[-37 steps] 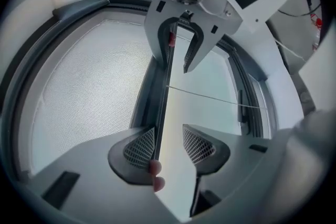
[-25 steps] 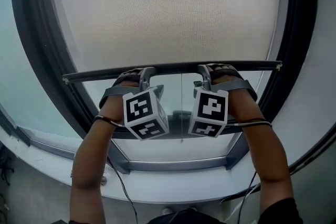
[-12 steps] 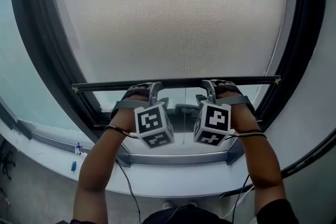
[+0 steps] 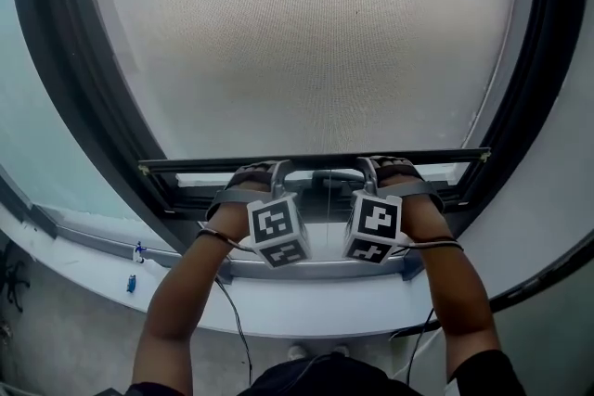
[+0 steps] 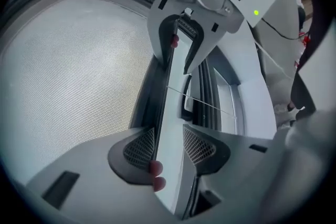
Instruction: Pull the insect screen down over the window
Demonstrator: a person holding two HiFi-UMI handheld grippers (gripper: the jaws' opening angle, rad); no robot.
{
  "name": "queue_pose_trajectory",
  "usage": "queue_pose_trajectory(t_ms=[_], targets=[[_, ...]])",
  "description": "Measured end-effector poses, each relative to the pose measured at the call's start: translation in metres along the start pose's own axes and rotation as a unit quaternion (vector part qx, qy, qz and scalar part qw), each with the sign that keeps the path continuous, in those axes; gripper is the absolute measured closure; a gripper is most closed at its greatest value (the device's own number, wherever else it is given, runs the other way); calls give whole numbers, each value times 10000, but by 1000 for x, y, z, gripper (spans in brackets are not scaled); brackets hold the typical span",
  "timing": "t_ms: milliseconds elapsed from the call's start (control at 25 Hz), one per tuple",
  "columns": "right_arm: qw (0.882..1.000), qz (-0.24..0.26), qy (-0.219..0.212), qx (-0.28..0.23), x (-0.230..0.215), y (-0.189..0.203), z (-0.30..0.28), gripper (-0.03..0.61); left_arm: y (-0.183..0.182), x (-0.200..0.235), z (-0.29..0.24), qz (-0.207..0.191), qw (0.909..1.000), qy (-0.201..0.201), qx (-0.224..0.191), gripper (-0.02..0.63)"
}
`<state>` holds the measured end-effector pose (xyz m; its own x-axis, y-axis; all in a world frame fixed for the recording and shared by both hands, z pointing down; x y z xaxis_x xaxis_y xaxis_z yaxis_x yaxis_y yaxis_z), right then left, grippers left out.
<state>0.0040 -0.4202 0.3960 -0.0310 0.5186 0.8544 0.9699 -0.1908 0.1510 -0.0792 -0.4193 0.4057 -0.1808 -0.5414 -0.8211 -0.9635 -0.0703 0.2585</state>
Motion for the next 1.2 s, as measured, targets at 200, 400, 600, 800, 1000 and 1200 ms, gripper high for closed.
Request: queue_pose_trajectory(t_ms=[200,400,600,800,1000,1200], targets=[[9994,94,-299,169,17,6,-9,428,4,-15,-7,40,9995,315,18,445],[9983,32,-571,149,46,8,-25,428,13,-43,-24,87,9981,598,65,445],[9979,-9,-626,159,50,9,-27,428,14,-47,-26,197,9974,690,25,445],[9978,-7,-622,207,61,11,-32,428,17,-57,-30,217,9971,727,14,445],[9965,15,-788,268,73,15,-36,428,22,-70,-34,209,9957,901,82,445],[9919,27,-1190,439,99,23,-44,428,32,-95,-45,202,9921,1204,280,445]])
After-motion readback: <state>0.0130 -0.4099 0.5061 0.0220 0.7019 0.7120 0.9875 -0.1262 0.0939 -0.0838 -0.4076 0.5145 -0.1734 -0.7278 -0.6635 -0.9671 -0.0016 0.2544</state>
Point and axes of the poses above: the fingertips, and each gripper's own axes: z backward along the fingers, x to its left, y out of its underside, the point moved 1 cm from there along z, backward along the fingers
